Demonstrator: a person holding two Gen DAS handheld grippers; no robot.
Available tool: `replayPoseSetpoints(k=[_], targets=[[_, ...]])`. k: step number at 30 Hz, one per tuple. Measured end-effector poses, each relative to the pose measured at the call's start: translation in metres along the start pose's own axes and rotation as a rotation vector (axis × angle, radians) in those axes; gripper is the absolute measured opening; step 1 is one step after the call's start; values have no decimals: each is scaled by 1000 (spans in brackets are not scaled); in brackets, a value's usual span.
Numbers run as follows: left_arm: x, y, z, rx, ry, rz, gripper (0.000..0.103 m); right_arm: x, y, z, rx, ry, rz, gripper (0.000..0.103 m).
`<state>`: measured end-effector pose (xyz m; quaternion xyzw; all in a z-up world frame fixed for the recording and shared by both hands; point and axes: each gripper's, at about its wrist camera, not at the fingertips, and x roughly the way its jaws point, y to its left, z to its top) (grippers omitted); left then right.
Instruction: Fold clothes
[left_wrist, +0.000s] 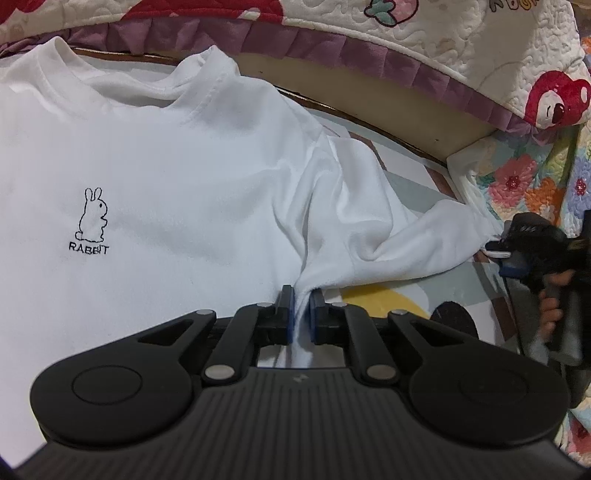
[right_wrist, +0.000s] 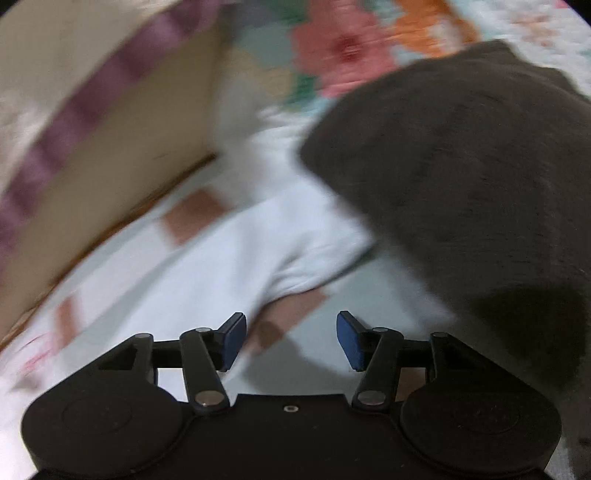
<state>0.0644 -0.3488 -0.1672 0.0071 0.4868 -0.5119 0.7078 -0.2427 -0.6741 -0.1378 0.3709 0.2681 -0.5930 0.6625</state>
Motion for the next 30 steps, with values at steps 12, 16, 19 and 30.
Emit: replayPoseSetpoints(k=[12,16,19,30], targets=[[1,4,1,-10,12,-16,7,46,30,10,-42,-192,-55,4],[0,0,2,9,11,-33,7,8,52,35,-184,-315,-20,5],[-2,-5,3,12,20,-112,11,-32,58,66,-279,-441,4,4],[31,-59,-13,38,229,-291,42,-62,5,151,-546,-444,-65,3]])
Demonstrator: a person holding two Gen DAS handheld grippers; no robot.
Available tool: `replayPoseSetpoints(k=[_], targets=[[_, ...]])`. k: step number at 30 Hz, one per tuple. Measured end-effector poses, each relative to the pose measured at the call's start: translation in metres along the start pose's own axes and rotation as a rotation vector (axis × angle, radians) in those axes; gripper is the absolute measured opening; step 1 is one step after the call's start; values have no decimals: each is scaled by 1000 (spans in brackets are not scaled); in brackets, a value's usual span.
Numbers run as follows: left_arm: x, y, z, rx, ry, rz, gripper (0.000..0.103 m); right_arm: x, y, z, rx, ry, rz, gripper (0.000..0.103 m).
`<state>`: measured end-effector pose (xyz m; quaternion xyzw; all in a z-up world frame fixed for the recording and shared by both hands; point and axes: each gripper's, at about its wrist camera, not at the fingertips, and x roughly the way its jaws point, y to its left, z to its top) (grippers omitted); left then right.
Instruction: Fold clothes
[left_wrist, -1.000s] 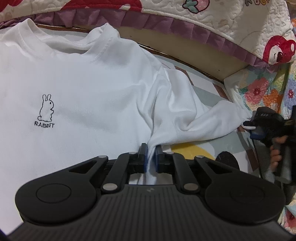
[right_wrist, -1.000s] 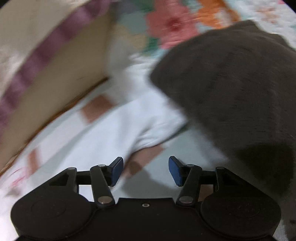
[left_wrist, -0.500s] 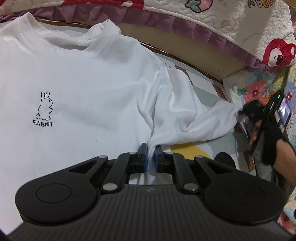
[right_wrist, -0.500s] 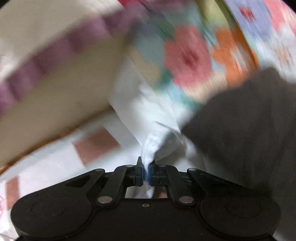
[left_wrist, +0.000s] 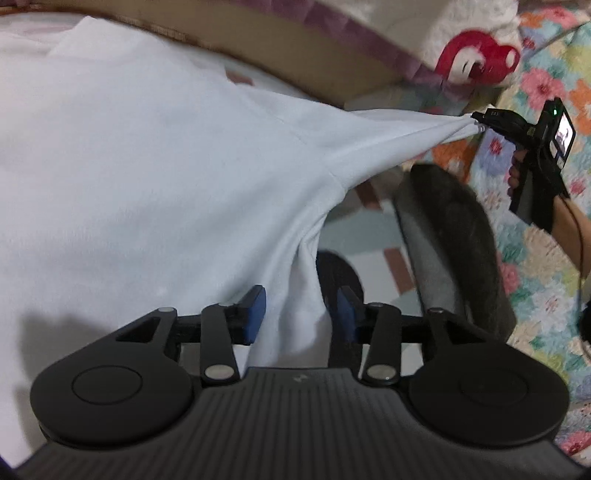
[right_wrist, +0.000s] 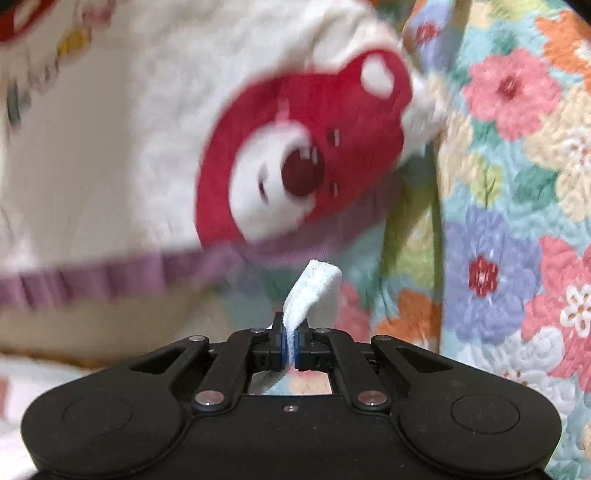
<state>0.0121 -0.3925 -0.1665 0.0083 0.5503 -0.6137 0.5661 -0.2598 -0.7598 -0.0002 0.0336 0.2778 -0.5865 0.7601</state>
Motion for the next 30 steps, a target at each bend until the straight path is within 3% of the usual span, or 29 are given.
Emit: replayPoseSetpoints(k=[4,9,12,15,17,20,22,25,28,30], targets=[[3,1,2,-39,90,4,43,32,-6,-29,40,139,-23,4],[-35,9,23,-12,34,45,47,47,-11,-53,89,200,-44,4],[-60,29,55,18,-56,147,52,50,-12,-58,97,205,-35,4],[-69,54,98,67,-156,332,53,52,-13,-59,100,206,-24,4],[-69,72,125,82,-205,410,53,53,-13,-60,103,207,-15,4],[-53,91,162,40,-177,405,53,53,-12,-59,101,208,7,4],[-39,96,174,50,-153,374,56,53,-12,-58,97,208,25,4],[-12,101,182,11,-126,407,59,51,-12,-56,91,195,56,4],[-7,90,179,94,-157,458,60,50,-13,-52,86,183,96,4],[-3,82,178,154,-180,493,53,48,-14,-48,79,163,125,4]])
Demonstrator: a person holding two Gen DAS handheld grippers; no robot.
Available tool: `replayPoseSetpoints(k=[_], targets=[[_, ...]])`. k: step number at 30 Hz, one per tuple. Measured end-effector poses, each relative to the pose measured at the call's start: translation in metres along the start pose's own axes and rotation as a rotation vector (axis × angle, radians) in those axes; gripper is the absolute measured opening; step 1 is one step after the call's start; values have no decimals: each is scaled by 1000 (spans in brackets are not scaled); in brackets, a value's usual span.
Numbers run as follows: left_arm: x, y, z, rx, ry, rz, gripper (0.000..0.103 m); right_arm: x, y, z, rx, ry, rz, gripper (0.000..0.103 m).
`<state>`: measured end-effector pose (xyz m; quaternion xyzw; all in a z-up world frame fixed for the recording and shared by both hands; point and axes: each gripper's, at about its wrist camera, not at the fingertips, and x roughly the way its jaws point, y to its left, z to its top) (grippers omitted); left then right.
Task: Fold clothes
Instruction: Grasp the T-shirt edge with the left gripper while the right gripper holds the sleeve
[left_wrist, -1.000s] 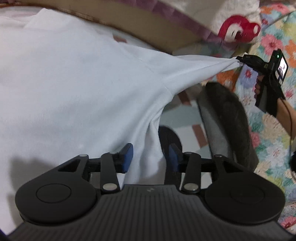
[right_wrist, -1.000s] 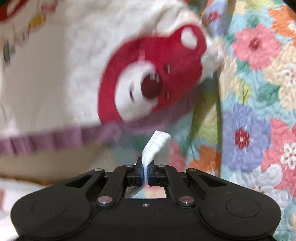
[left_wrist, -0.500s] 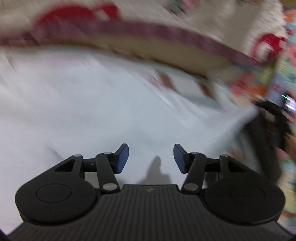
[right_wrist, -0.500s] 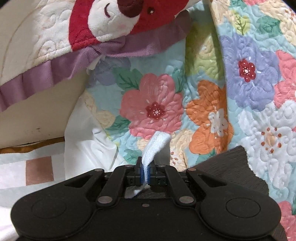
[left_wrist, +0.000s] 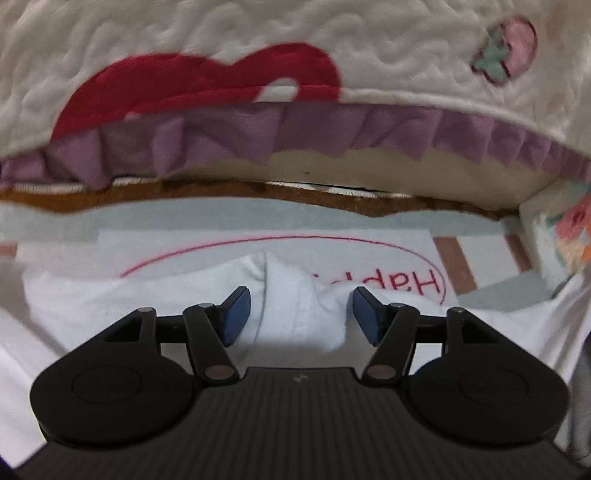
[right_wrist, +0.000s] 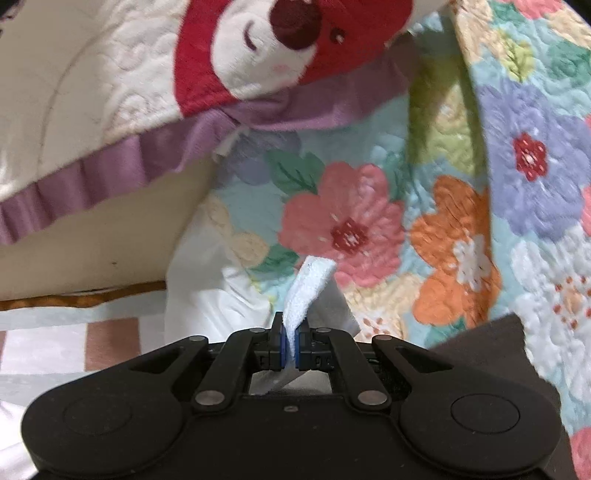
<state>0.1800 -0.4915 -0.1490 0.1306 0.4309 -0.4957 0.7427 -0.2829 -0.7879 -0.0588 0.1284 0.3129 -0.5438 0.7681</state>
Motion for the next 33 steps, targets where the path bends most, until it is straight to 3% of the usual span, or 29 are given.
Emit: replayPoseSetpoints(k=[1,2,5,7,10,12,14,19,22,28,33], targets=[[-1,-4,0,28,-17,16,38,-1,0,2,-5,-9,14,4],[-1,-8,-1,55,-34,32,8,-3,-1,4,-2,-22,29,4],[-3,-21,-2,138,-85,79,7,-8,-2,9,22,-65,71,4],[-4,-29,-3,194,-119,111,6,-23,-5,17,52,-151,102,4],[-28,-17,13,100,-217,119,6,-46,-9,29,96,-280,148,4],[-34,-8,20,65,-261,138,6,-41,-13,28,103,-274,135,3],[-28,-4,21,56,-257,154,6,-36,-18,27,110,-269,123,4],[9,-6,6,102,-176,228,6,4,-18,3,84,-77,48,3],[18,-1,2,61,-129,227,7,20,-16,-4,83,17,30,3],[25,0,3,49,-75,230,9,27,-15,-2,89,117,-9,4],[10,14,4,-80,-38,187,14,27,-15,-7,94,150,-45,4]])
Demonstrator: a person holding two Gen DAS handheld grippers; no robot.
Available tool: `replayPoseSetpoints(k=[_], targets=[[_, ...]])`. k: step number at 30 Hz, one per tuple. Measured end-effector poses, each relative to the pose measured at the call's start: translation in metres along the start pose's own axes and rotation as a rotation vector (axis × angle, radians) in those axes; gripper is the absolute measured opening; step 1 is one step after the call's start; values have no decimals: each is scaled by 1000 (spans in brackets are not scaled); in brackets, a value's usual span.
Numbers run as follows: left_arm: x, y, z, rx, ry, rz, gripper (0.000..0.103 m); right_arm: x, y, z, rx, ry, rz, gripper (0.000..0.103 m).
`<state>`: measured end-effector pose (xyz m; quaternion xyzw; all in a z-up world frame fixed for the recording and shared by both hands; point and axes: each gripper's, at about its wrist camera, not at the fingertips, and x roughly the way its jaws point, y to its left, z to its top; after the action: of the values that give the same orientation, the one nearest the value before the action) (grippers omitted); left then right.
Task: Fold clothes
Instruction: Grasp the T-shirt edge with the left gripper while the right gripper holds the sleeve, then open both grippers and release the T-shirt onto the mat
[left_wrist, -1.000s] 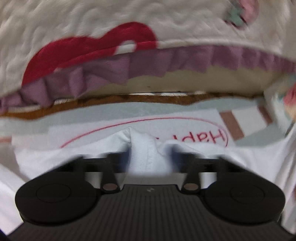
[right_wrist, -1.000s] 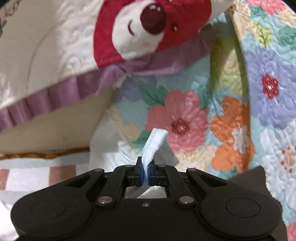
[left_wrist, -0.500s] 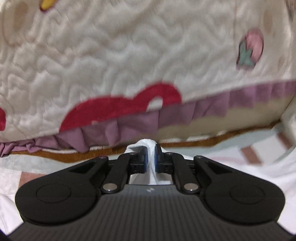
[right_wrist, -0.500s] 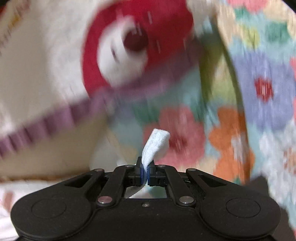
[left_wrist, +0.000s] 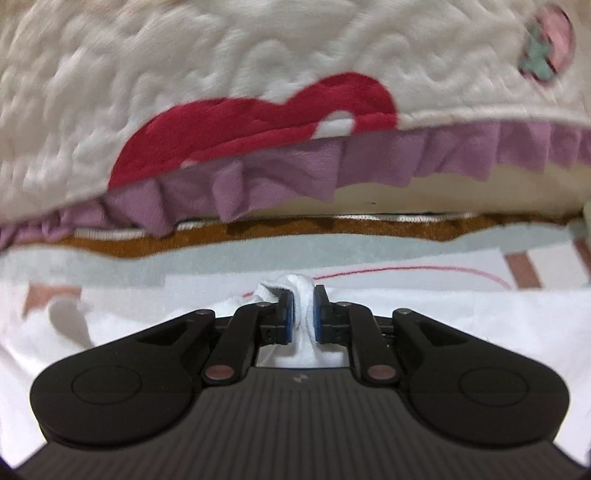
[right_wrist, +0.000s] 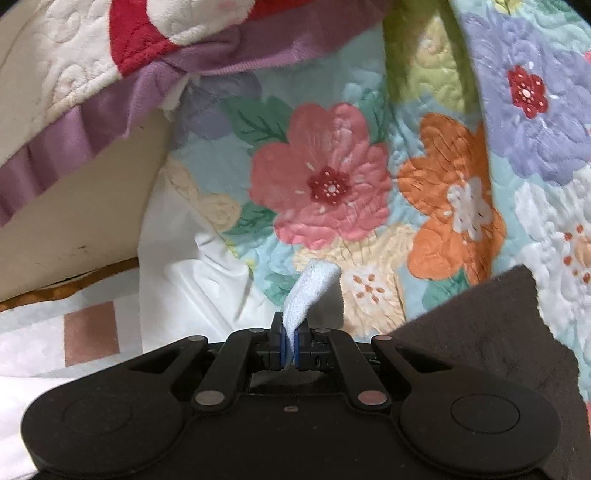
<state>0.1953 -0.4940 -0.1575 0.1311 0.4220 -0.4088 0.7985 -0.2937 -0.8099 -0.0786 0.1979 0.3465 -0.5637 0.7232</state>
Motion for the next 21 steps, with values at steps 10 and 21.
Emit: replayPoseSetpoints(k=[10,21], targets=[[-47,14,-27,13,4,-20,41,-7,6,-2,7,-37,-49,4],[-113,53,-69,-21,0,-38,46,-33,33,9,179,-198,122,4]])
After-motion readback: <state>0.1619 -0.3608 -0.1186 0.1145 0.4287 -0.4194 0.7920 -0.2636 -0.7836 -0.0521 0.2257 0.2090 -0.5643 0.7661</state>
